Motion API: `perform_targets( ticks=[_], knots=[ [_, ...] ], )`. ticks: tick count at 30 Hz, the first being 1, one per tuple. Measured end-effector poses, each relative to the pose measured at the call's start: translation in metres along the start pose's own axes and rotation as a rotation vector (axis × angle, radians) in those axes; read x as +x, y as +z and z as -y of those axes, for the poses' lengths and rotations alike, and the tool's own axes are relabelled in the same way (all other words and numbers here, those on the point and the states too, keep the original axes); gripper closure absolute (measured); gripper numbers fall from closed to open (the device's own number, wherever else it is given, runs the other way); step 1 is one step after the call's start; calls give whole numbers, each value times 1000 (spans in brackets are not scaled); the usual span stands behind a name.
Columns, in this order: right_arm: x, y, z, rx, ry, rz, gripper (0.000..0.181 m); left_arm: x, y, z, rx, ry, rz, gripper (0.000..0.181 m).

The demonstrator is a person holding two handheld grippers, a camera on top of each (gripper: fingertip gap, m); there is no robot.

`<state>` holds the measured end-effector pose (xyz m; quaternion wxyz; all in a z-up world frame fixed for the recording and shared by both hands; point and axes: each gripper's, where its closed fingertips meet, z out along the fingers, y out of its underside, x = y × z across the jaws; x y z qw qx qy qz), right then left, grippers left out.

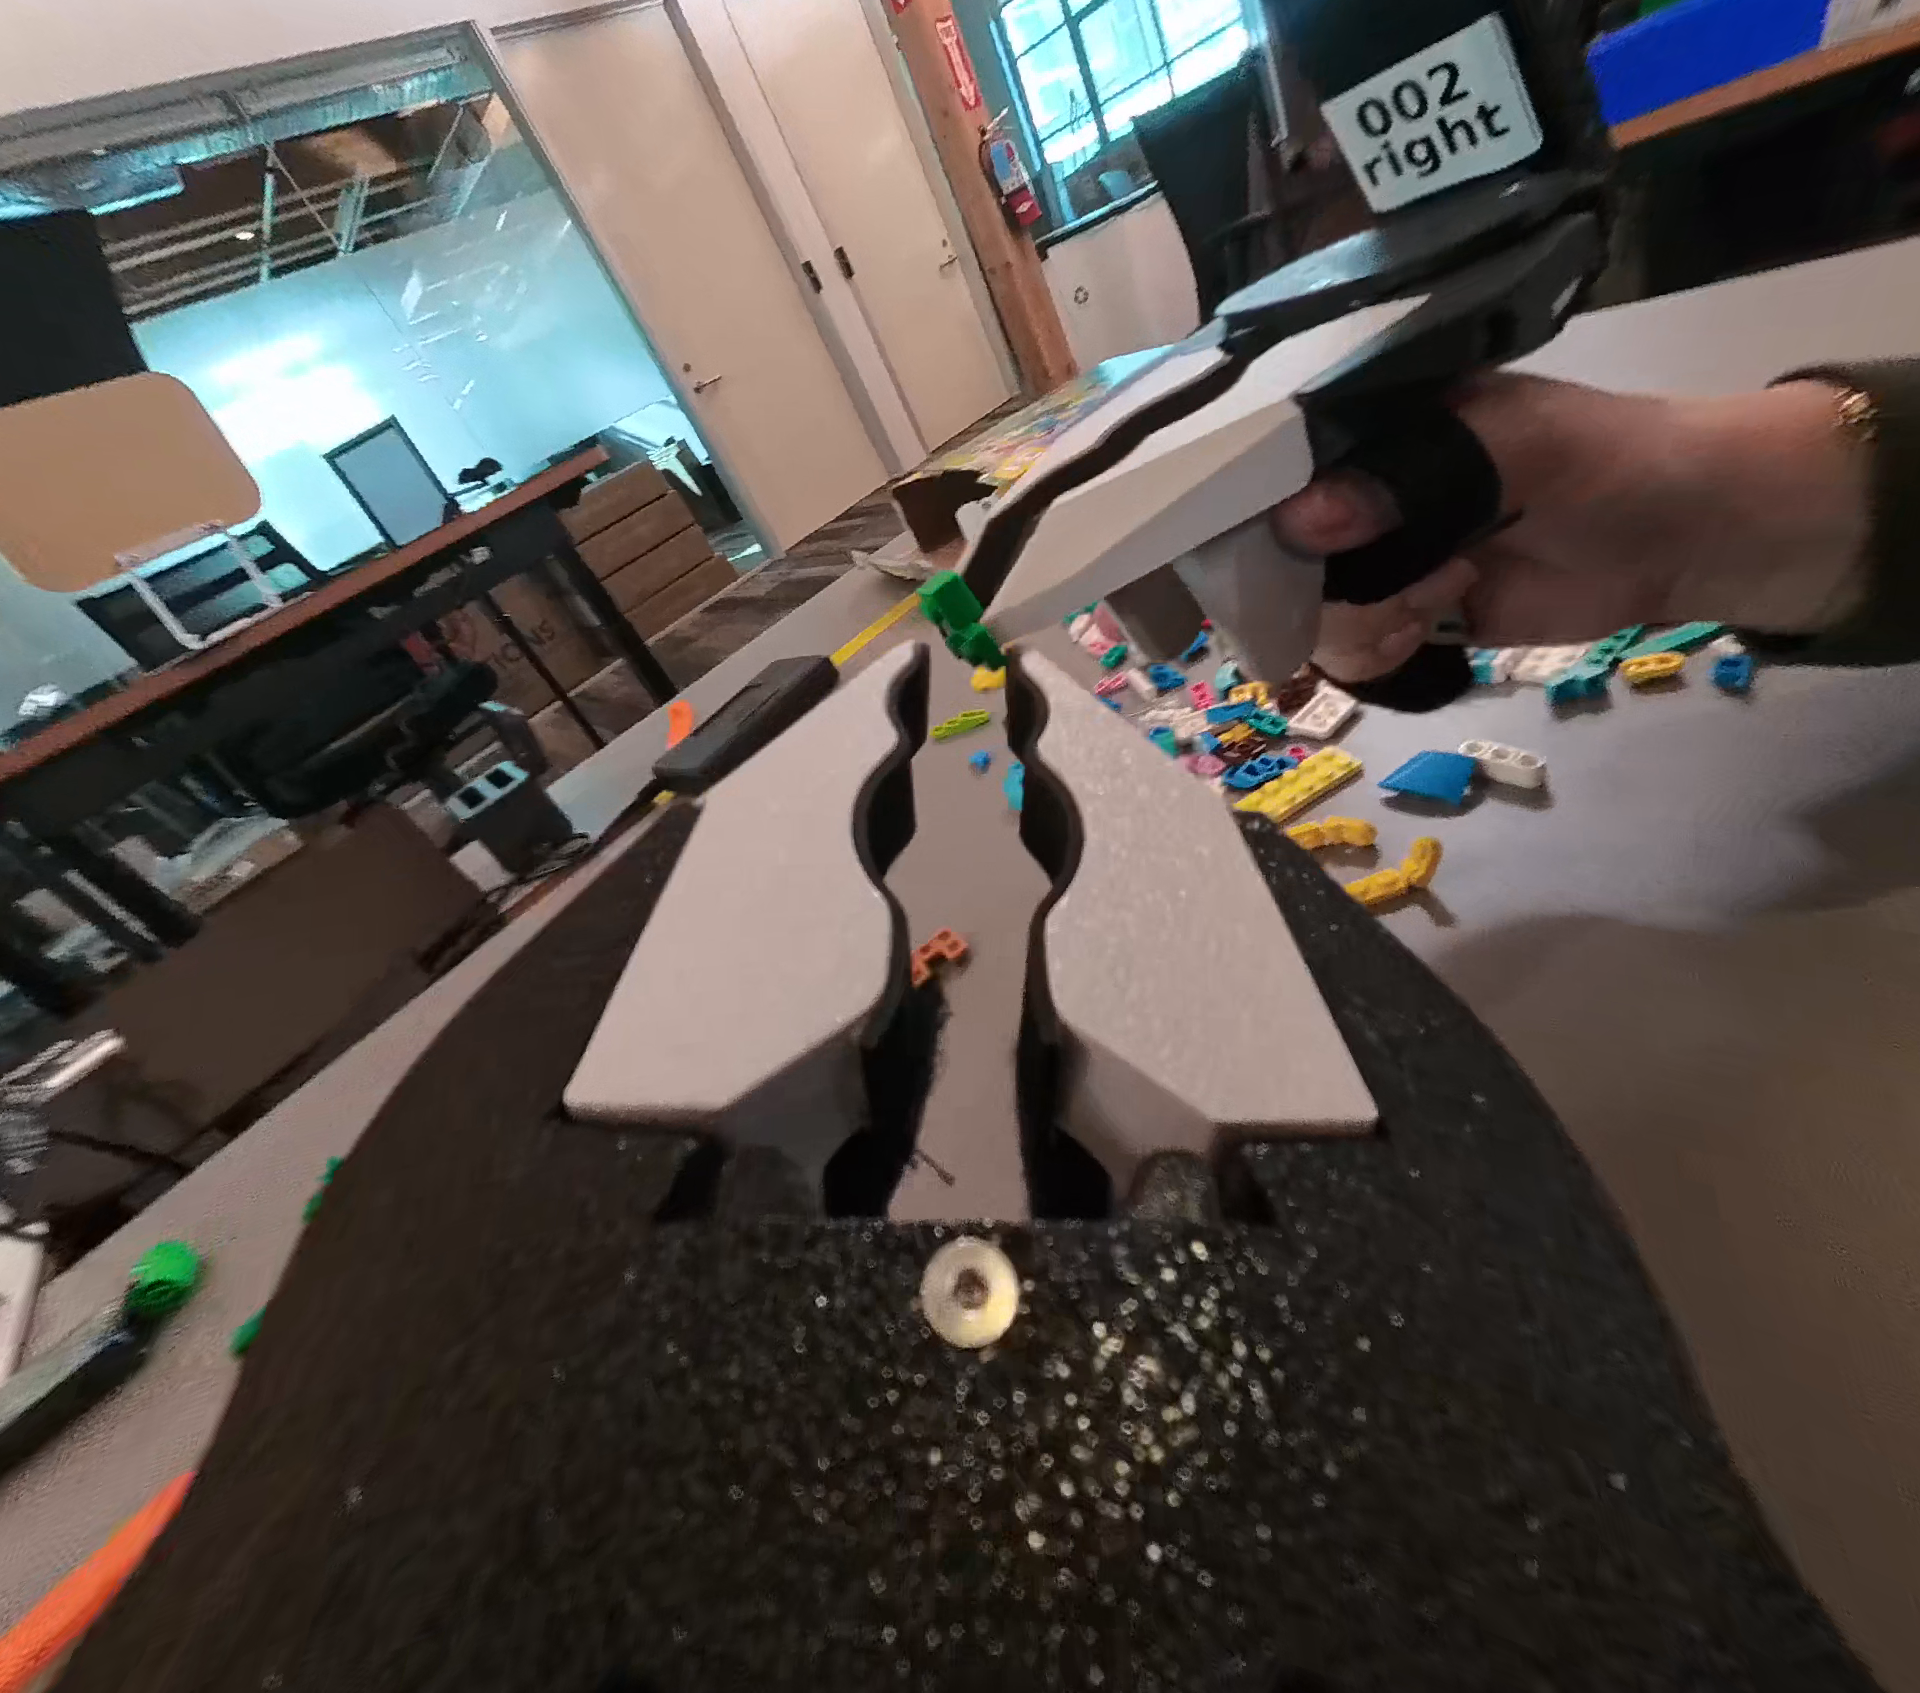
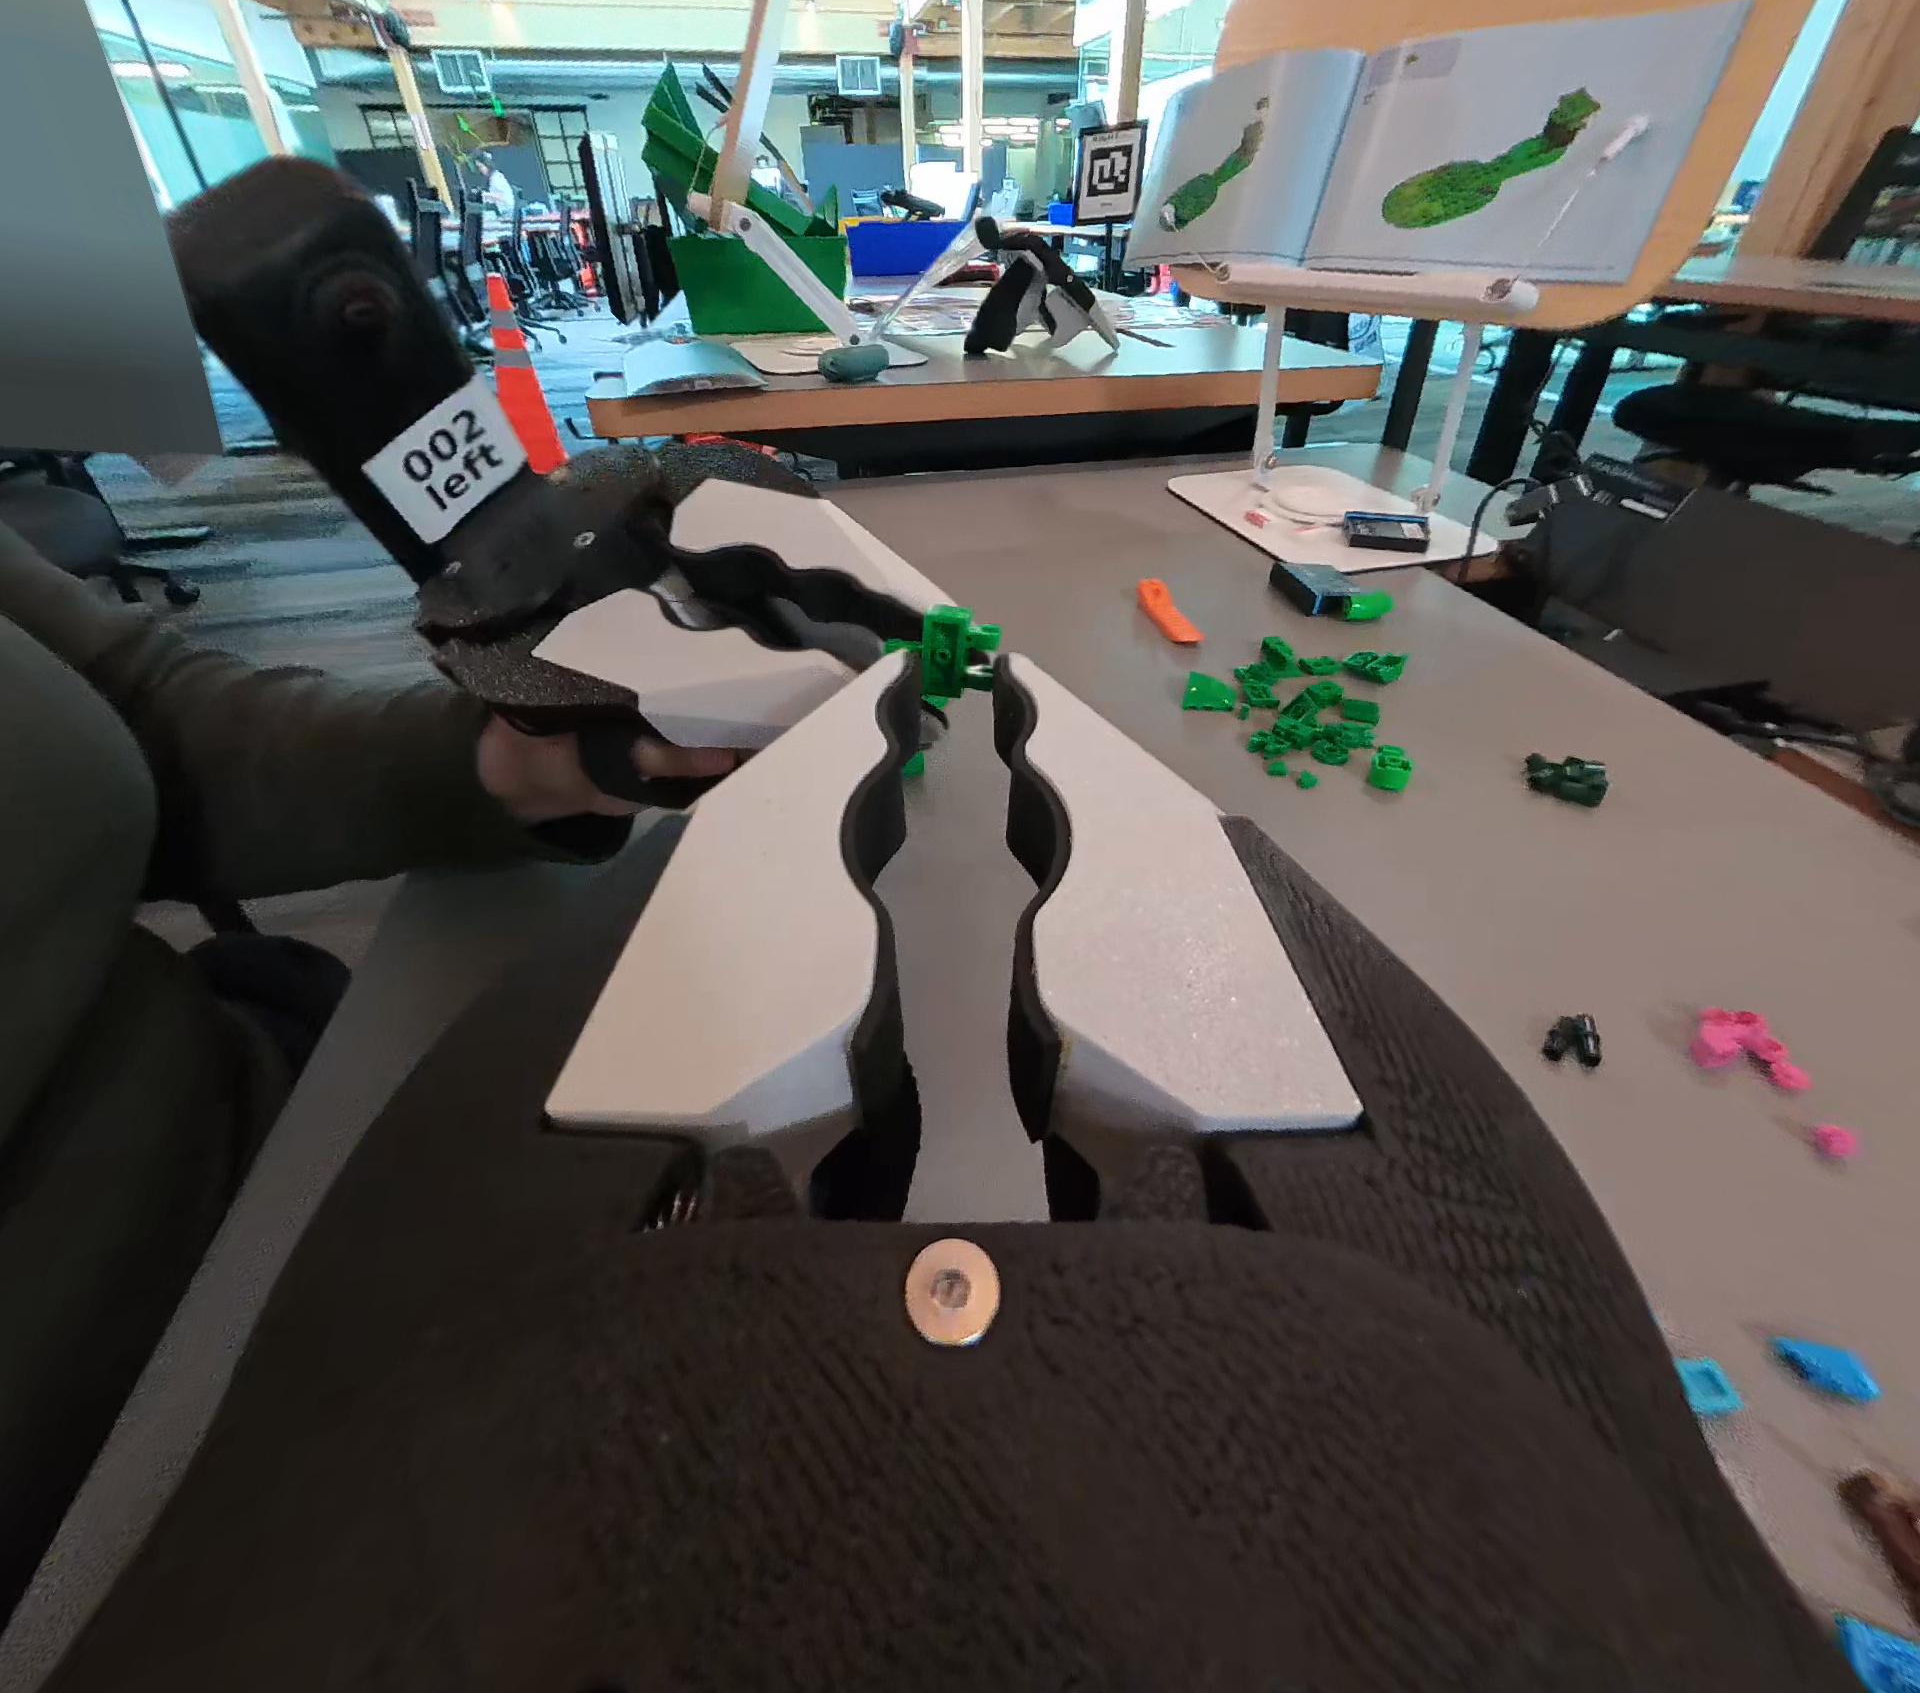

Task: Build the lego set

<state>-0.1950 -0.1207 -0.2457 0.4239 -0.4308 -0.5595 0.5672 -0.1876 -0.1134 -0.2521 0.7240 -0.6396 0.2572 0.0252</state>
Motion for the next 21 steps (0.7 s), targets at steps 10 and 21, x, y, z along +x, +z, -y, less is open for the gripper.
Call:
perform_targets(
  ticks=[10,21],
  knots=[
    [-16,-6,1,-13,-26,118,170,16,-8,9,96,-140,-188,174],
    [-16,-8,-18,-91,36,175,170,11,-12,-5,8,-192,-254,180]
  ],
)
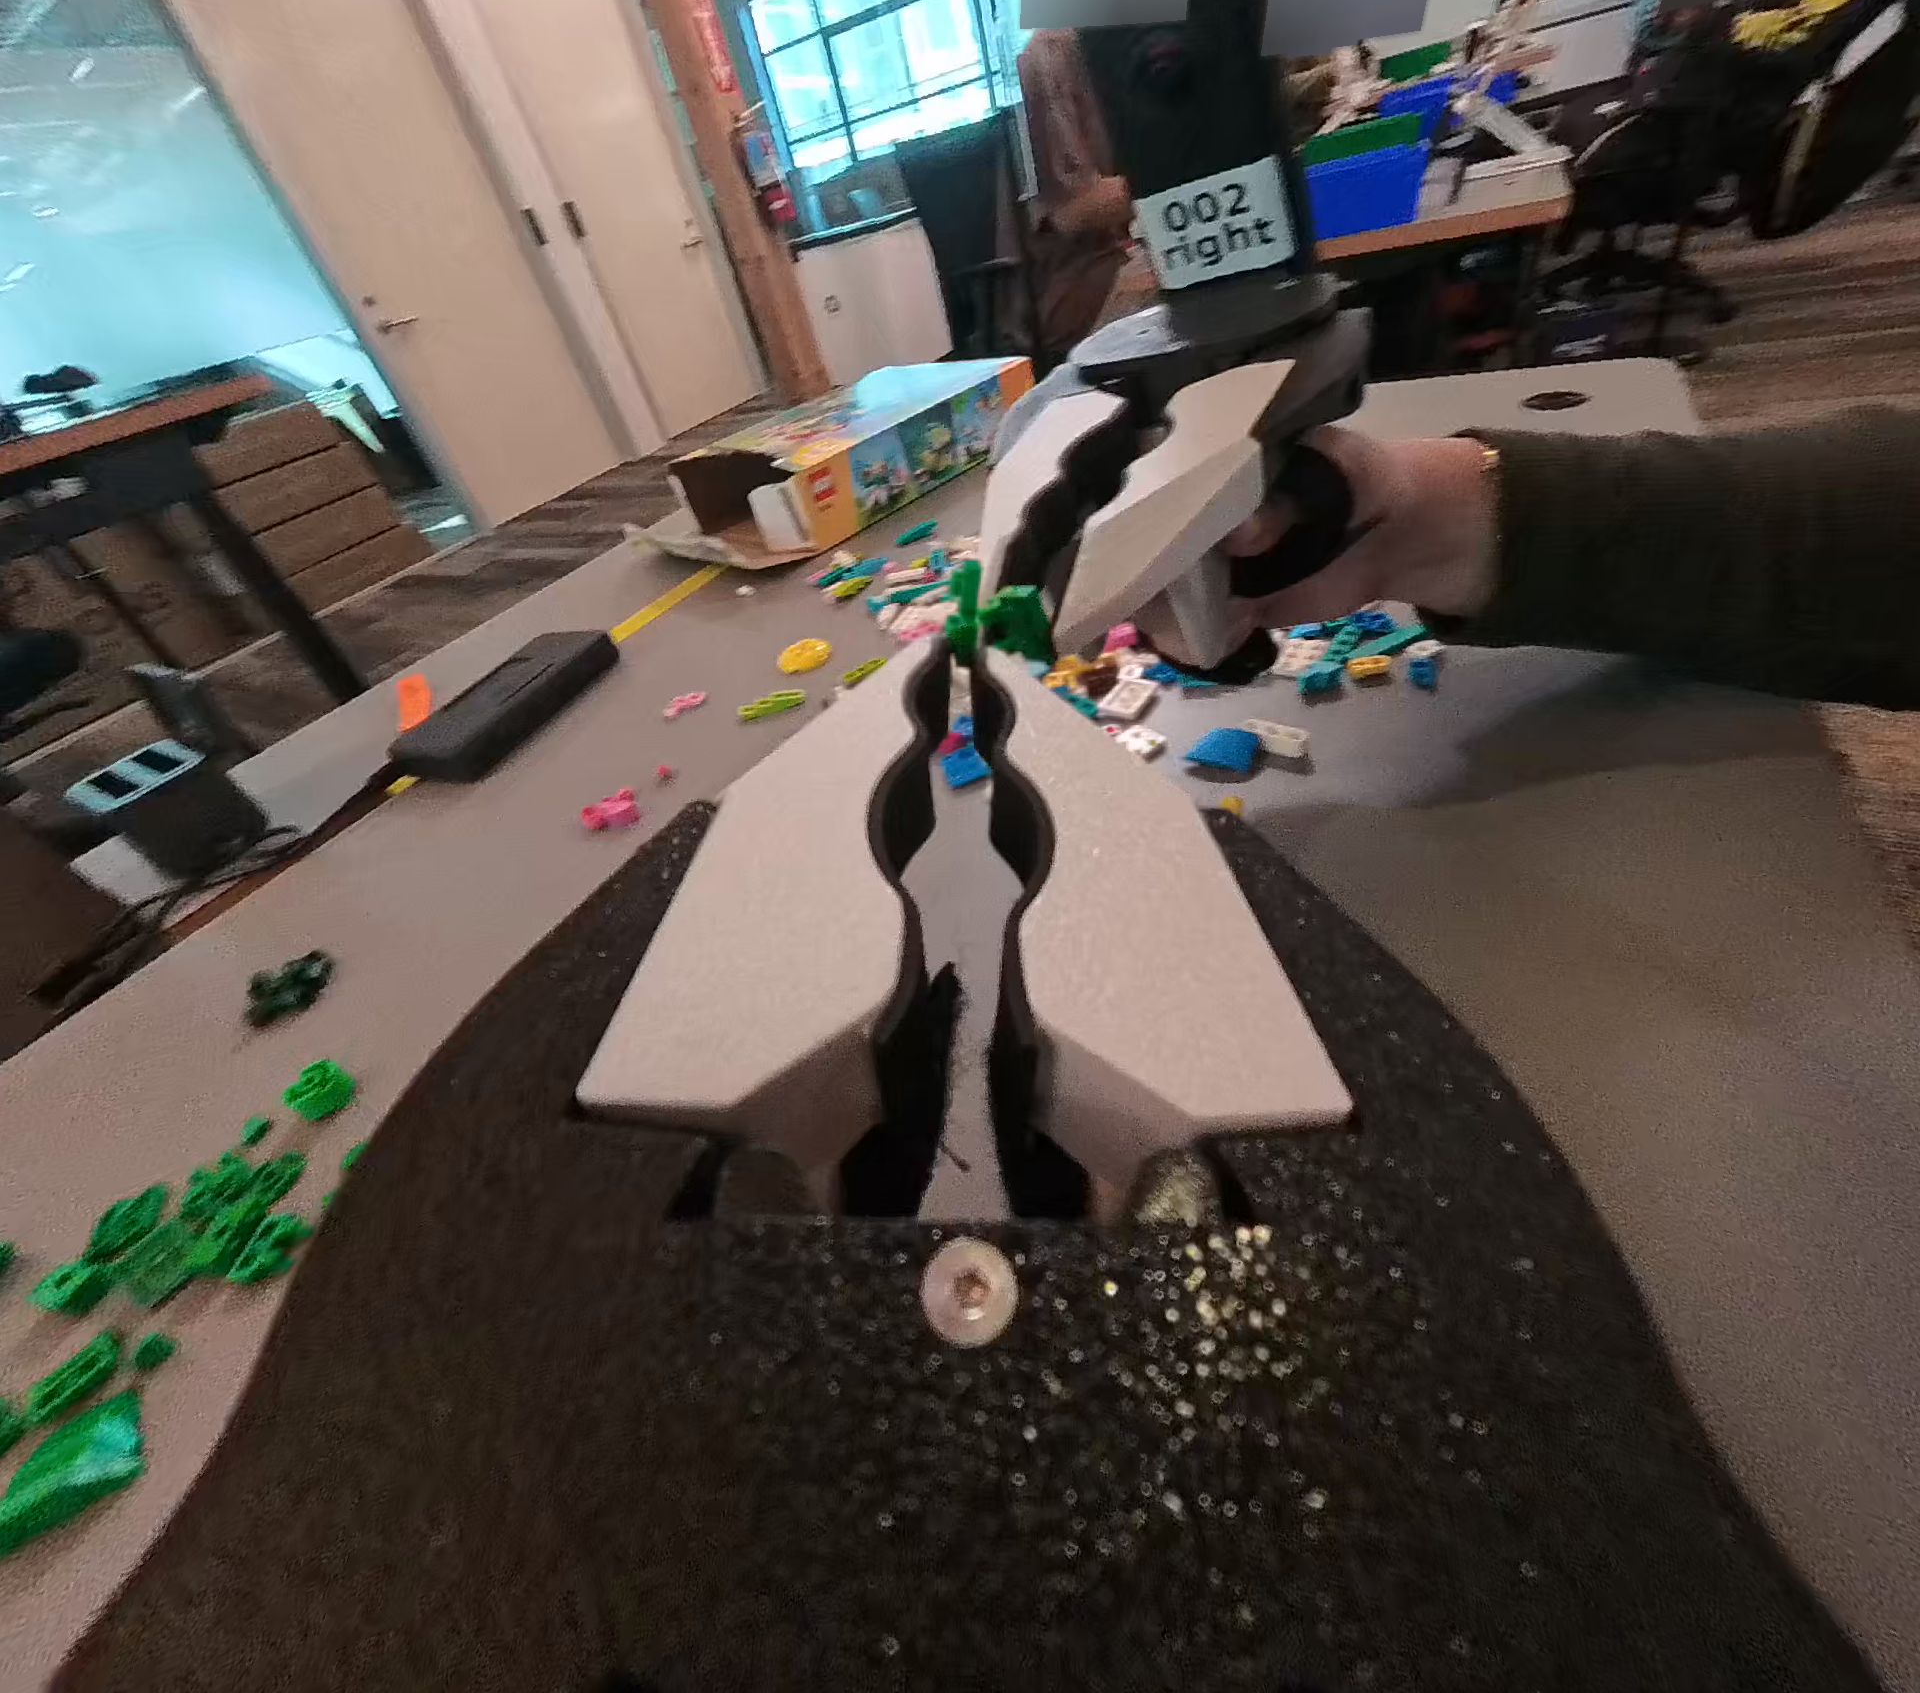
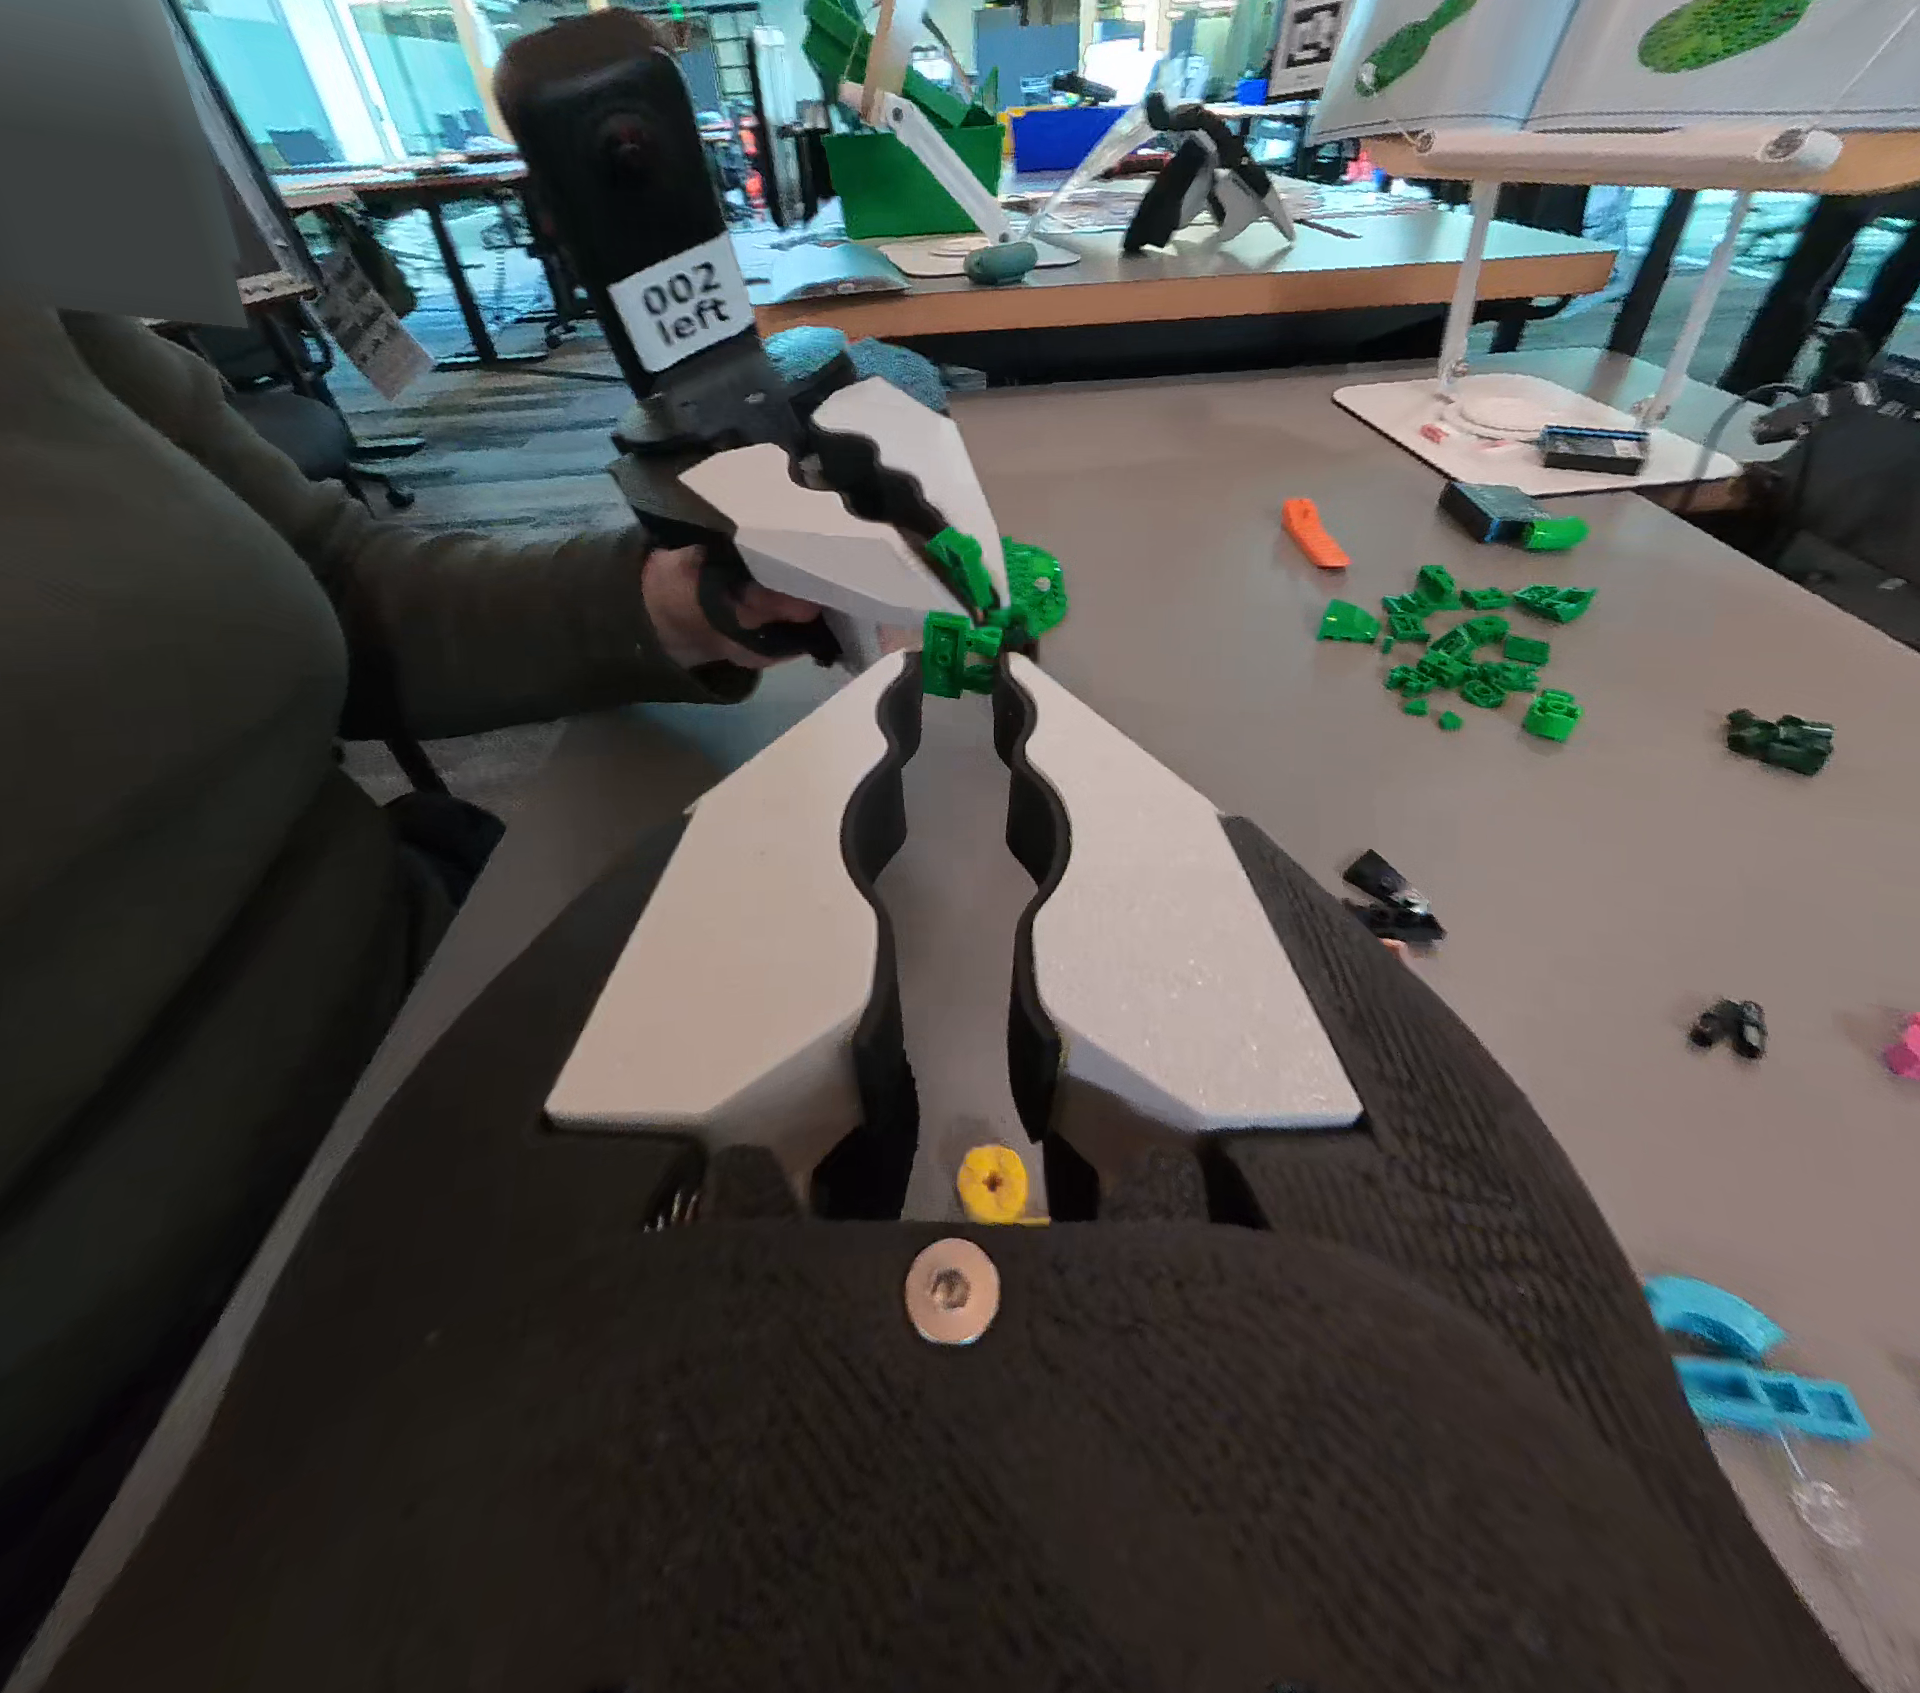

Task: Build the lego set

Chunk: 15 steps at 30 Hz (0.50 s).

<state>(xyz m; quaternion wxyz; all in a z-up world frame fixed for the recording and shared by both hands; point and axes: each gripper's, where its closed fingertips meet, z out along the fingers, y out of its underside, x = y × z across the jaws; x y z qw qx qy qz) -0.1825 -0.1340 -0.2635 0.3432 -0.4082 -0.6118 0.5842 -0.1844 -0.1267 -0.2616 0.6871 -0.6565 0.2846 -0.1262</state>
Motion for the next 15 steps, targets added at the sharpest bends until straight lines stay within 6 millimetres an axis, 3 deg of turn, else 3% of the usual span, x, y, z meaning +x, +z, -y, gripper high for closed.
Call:
perform_targets(
  ticks=[4,7,11,15],
  knots=[
    [29,-4,-12,-90,-24,-176,170,-36,-15,-6,-46,51,175,180],
    [58,7,-18,-198,21,-281,170,-82,-46,-3,-93,205,372,180],
    [109,50,-31,-461,12,-329,169,-146,-95,-2,-202,570,638,181],
    [158,99,-65,-731,10,-301,169,-171,-122,-18,-329,849,713,181]
  ],
)
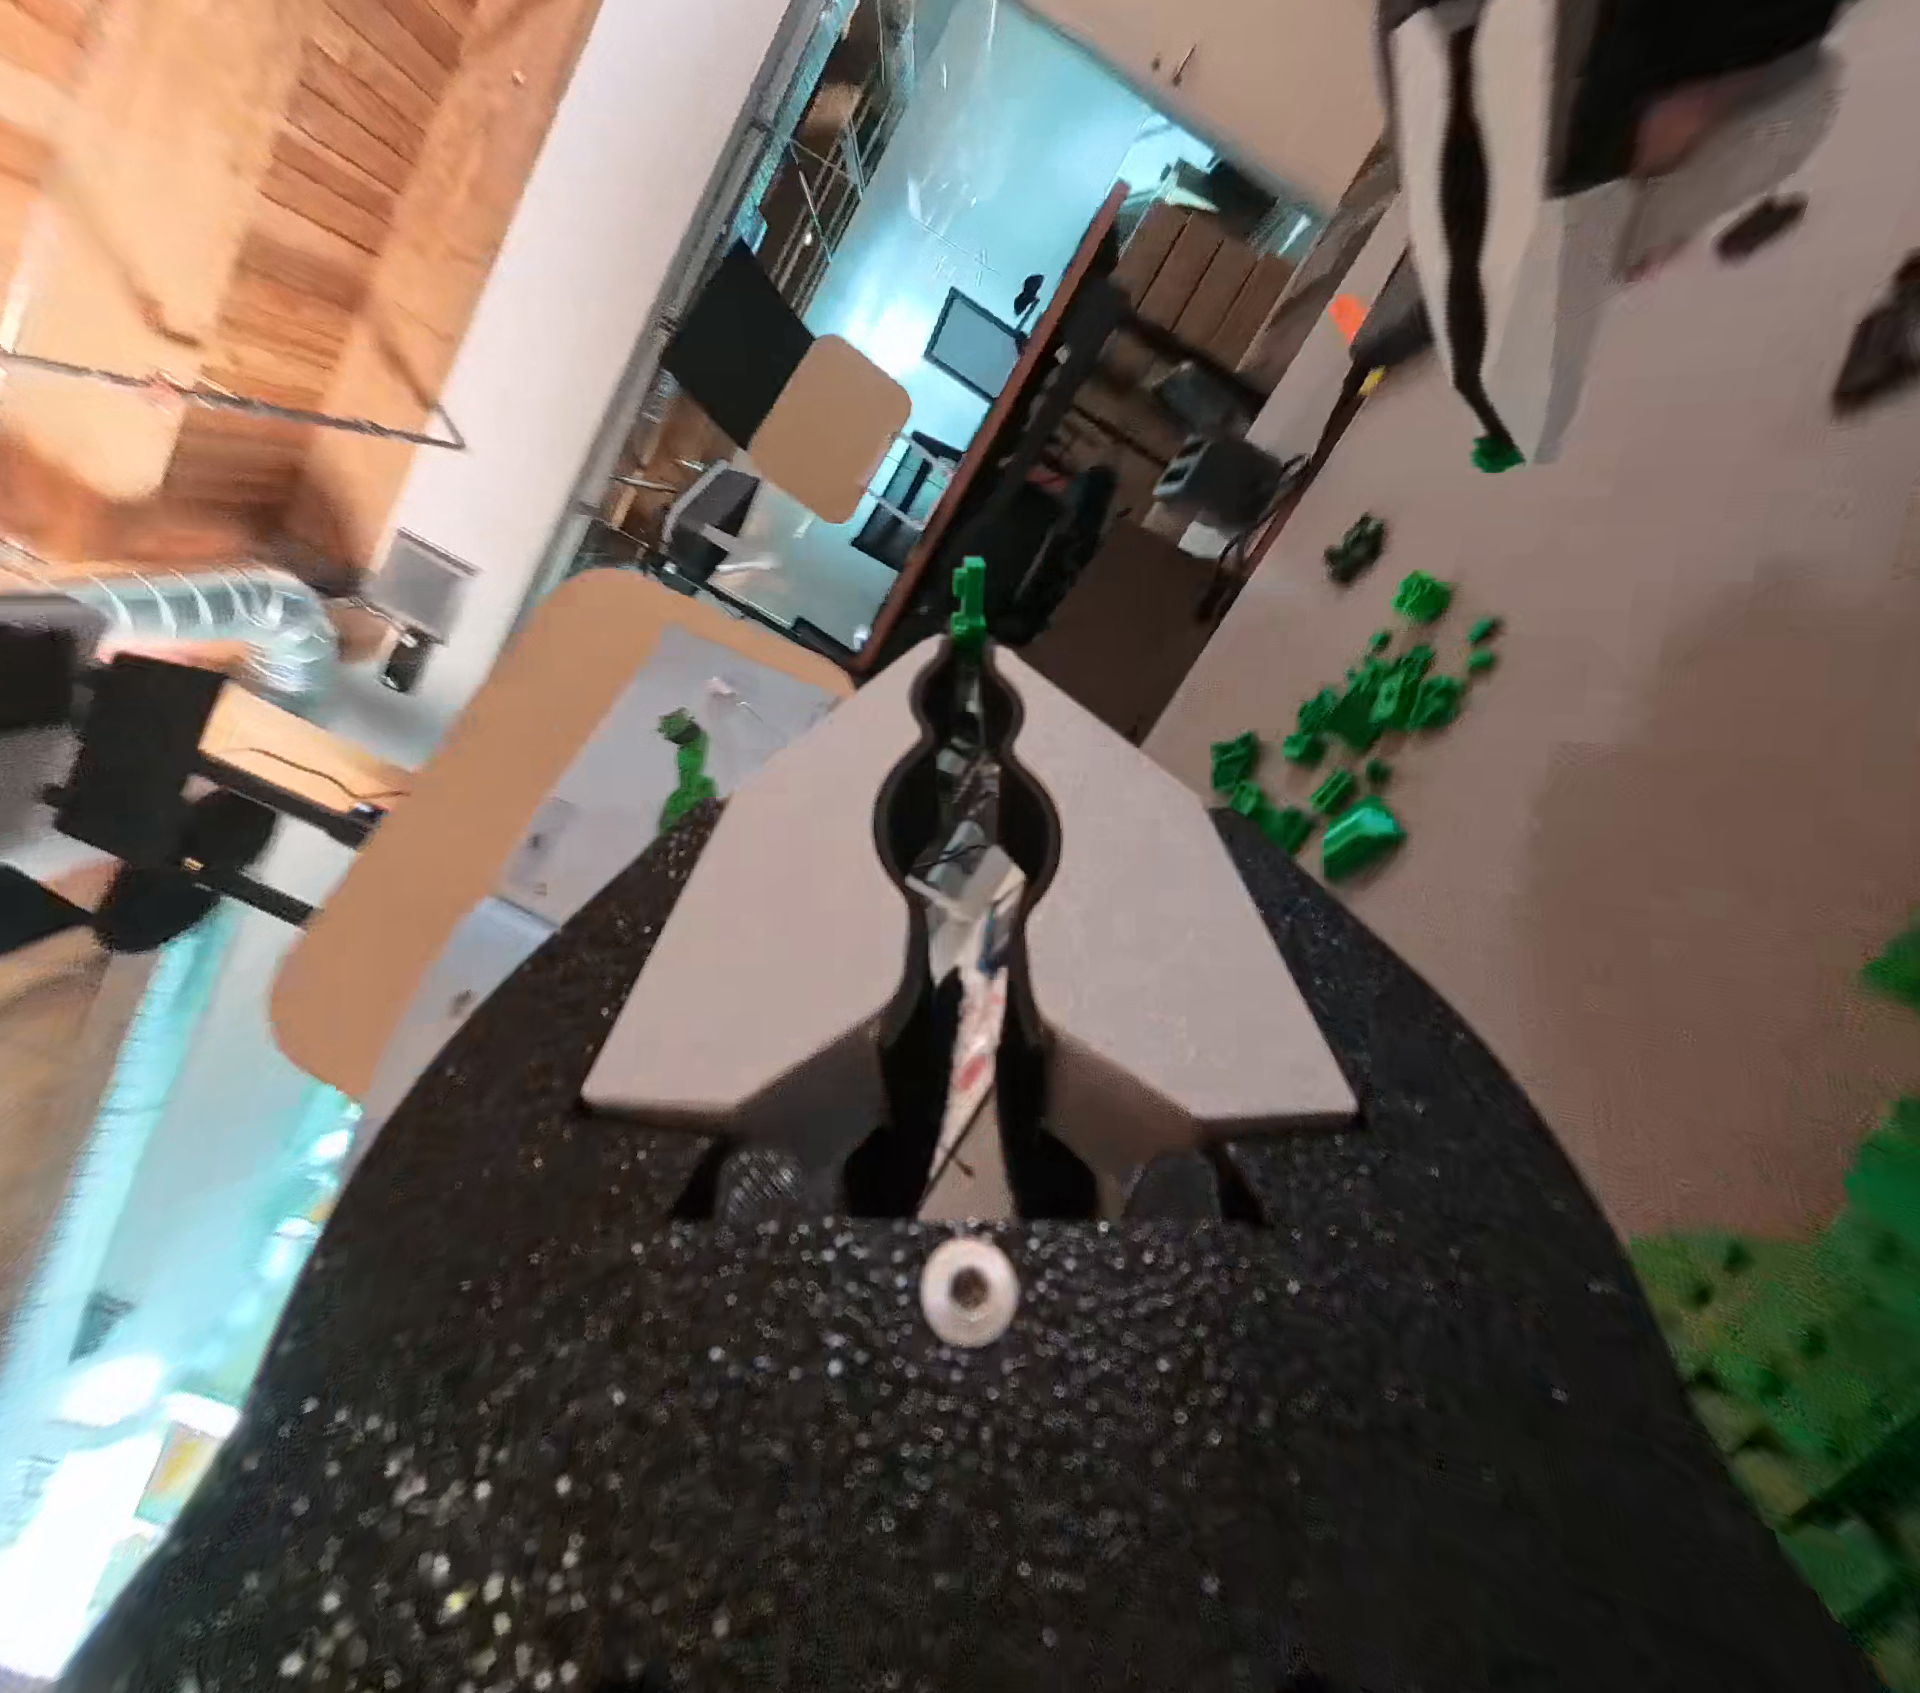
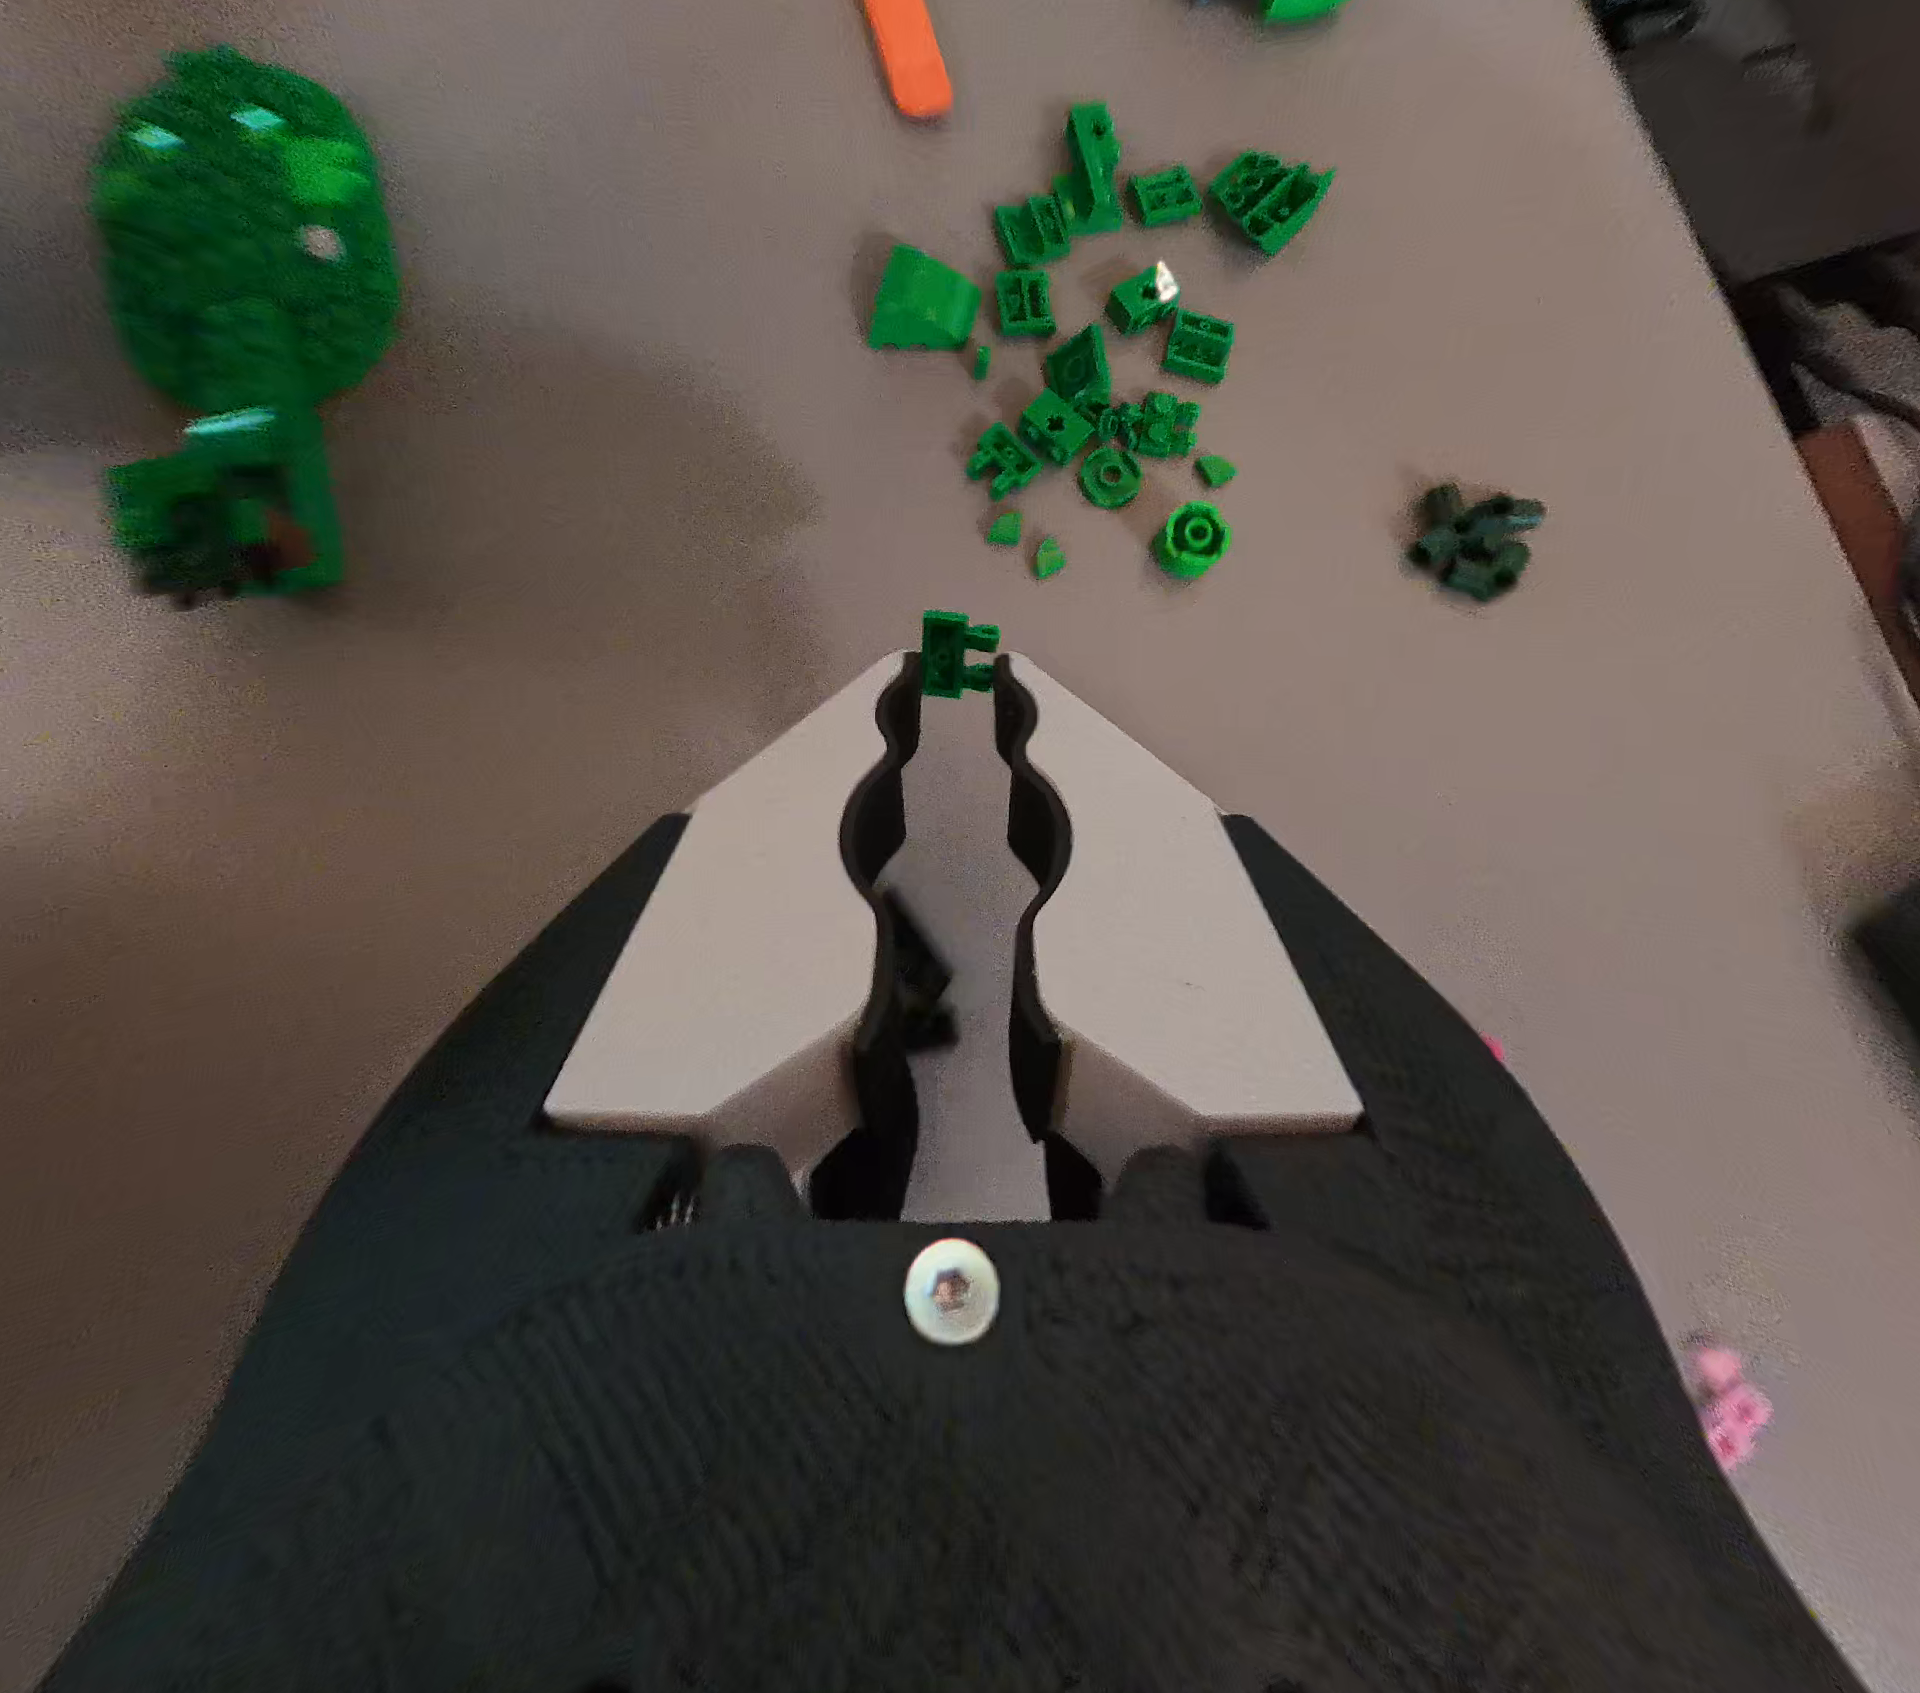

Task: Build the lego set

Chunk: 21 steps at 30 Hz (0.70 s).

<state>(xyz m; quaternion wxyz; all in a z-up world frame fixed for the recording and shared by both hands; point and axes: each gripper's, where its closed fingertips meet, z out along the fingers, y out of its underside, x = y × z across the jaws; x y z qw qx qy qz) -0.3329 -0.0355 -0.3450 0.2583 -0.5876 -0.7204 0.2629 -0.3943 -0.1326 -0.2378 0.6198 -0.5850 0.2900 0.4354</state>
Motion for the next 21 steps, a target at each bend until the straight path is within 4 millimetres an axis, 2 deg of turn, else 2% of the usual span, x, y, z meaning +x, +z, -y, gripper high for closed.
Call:
perform_targets(
  ticks=[2,4,6,8,9,10,12,14,17,21],
  knots=[
    [9,25,3,-83,-35,20,169,3,-5,-7,0,77,6,180],
    [14,42,4,-156,-58,40,155,10,-7,-10,-4,125,-9,180],
    [17,52,3,-211,-65,61,142,17,-6,-10,-4,154,-34,180],
    [19,50,8,-227,-62,42,128,20,-6,-6,23,160,-51,180],
    [12,43,20,-174,-74,59,121,21,-7,-4,39,153,-64,181],
    [-3,31,38,-72,-100,110,121,23,-8,-2,56,144,-82,180],
    [-46,-5,71,155,-181,243,127,23,-11,1,80,109,-101,181],
    [-83,-40,87,323,-278,315,137,22,-16,10,136,42,-142,180],
    [-123,-74,90,481,-411,313,141,34,-33,41,306,-111,-315,180],
    [-161,-104,86,629,-496,315,153,44,-60,80,490,-269,-508,179]
  ],
)
